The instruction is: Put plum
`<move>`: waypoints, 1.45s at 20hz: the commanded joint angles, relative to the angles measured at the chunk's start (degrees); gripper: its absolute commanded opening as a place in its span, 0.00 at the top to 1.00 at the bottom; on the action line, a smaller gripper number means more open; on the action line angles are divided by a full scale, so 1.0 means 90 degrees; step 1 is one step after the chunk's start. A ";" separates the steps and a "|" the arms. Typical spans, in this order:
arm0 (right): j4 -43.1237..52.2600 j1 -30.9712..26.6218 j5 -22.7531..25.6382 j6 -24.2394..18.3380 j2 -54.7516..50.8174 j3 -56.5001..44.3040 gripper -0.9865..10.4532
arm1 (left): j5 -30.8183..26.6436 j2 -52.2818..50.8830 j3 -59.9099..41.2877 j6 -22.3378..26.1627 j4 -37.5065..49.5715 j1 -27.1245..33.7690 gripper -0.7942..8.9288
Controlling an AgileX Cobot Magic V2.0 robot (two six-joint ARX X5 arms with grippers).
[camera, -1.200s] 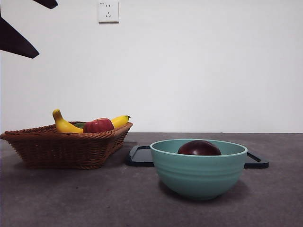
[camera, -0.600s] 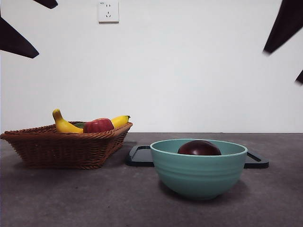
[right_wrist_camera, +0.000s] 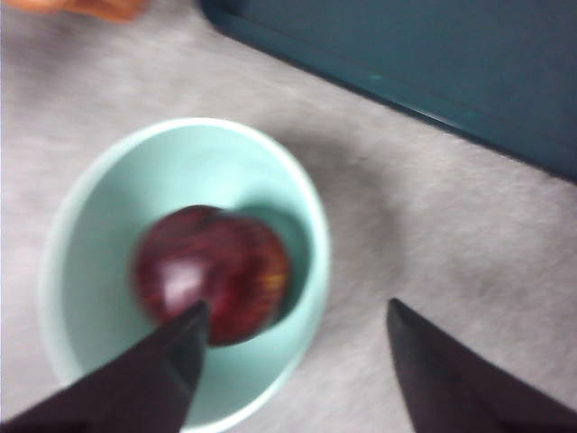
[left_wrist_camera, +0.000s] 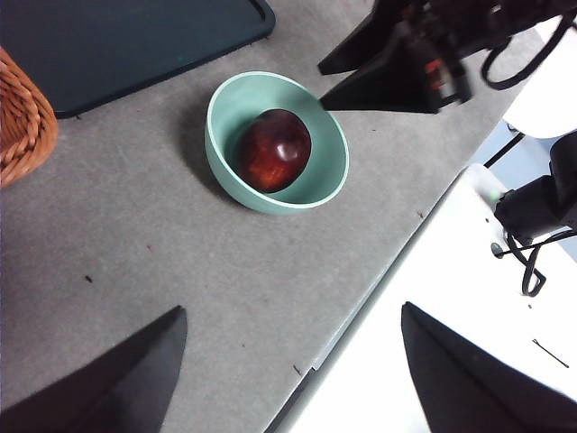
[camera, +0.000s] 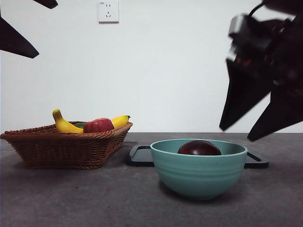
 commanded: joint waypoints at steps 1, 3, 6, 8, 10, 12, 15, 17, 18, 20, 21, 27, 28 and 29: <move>0.0228 0.0143 0.0284 0.0121 0.0333 0.0019 0.68 | 0.0051 0.0022 0.0044 0.0012 0.0039 -0.0032 0.53; 0.0444 0.0233 0.0444 0.0168 0.0571 0.0019 0.72 | 0.0051 0.0022 0.0044 0.0012 0.0039 -0.0032 0.53; 0.0675 0.0338 0.0481 0.0172 0.0828 0.0019 0.79 | 0.0051 0.0022 0.0044 0.0010 0.0039 -0.0032 0.53; 0.0746 0.0340 0.0476 0.0175 0.0889 0.0019 0.85 | 0.0051 0.0022 0.0044 0.0010 0.0032 -0.0032 0.53; 0.0838 0.0338 0.0474 0.0175 0.0896 0.0019 0.91 | 0.0051 0.0022 0.0044 0.0012 0.0022 -0.0032 0.53; 0.0843 0.0338 0.0444 0.0197 0.0894 0.0024 0.91 | 0.0051 0.0022 0.0044 0.0012 0.0022 -0.0032 0.53; 0.0838 0.0333 0.0449 0.0325 0.0852 0.0107 0.91 | 0.0051 0.0022 0.0044 0.0012 0.0024 -0.0032 0.53; 0.0733 0.0330 0.0452 0.0352 0.0852 0.0357 0.91 | 0.0051 0.0022 0.0044 0.0012 0.0027 -0.0032 0.53; 0.0668 0.0330 0.0464 0.0389 0.0852 0.0537 0.91 | 0.0051 0.0022 0.0044 0.0012 0.0022 -0.0032 0.53; 0.0498 0.0318 0.0690 0.0381 0.0867 0.0906 0.91 | 0.0051 0.0022 0.0044 0.0012 0.0022 -0.0032 0.53; 0.0449 0.0279 0.0845 0.0376 0.0884 0.1078 0.91 | 0.0051 0.0022 0.0044 0.0012 0.0024 -0.0032 0.53; 0.0299 -0.0357 0.0857 0.0163 0.1926 0.2392 0.91 | 0.0051 0.0022 0.0044 0.0012 0.0019 -0.0032 0.53; 0.0284 -0.0457 0.0857 0.0112 0.2191 0.2630 0.91 | 0.0051 0.0022 0.0044 0.0012 0.0019 -0.0032 0.53; 0.0287 -0.0542 0.0857 0.0085 0.2426 0.2834 0.91 | 0.0051 0.0022 0.0044 0.0010 0.0015 -0.0032 0.53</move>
